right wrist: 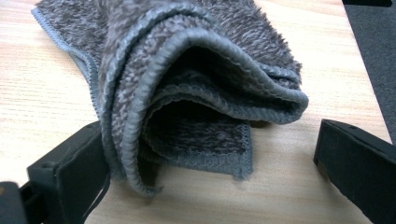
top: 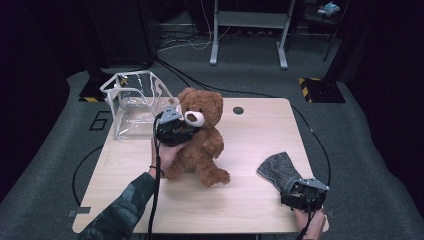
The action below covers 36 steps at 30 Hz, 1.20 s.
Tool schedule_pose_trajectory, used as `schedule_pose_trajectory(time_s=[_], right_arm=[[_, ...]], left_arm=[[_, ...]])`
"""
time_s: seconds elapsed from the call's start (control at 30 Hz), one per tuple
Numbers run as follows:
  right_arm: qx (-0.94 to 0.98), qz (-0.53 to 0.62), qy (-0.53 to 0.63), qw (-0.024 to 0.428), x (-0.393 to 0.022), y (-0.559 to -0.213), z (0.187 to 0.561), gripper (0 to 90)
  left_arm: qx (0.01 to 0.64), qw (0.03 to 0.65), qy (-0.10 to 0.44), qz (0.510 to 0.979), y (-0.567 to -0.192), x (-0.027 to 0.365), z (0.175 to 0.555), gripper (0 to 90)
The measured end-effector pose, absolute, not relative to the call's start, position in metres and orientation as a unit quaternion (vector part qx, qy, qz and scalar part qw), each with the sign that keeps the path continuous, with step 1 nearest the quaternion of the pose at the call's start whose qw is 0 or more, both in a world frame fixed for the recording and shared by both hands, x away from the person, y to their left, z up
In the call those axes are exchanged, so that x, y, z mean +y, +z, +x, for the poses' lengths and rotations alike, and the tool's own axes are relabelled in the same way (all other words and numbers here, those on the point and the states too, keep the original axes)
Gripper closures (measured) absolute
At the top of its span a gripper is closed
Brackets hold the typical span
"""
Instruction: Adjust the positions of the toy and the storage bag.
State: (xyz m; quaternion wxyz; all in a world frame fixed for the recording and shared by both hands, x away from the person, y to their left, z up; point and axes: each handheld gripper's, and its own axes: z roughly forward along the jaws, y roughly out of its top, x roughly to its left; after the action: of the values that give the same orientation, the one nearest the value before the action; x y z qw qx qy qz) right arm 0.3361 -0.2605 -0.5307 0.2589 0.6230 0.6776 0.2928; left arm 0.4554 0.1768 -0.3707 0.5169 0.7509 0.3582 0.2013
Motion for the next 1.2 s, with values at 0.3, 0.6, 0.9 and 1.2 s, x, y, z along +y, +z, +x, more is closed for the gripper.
schedule_pose_trajectory(time_s=[0.3,0.6,0.9,1.2], right_arm=[[0.679,0.621,0.292,0.259,-0.261,-0.531,0.336,0.0],[0.681,0.619,0.293,0.259,-0.261,-0.531,0.336,0.0],[0.679,0.622,0.292,0.259,-0.261,-0.531,0.336,0.0],[0.681,0.620,0.291,0.260,-0.261,-0.531,0.335,0.0]], left_arm=[[0.362,0.513,0.195,0.754,-0.367,0.200,0.447,59.2],[0.372,0.504,0.203,0.753,-0.363,0.229,0.438,59.2],[0.386,0.500,0.203,0.748,-0.364,0.254,0.430,58.9],[0.391,0.490,0.210,0.750,-0.357,0.277,0.417,59.0]])
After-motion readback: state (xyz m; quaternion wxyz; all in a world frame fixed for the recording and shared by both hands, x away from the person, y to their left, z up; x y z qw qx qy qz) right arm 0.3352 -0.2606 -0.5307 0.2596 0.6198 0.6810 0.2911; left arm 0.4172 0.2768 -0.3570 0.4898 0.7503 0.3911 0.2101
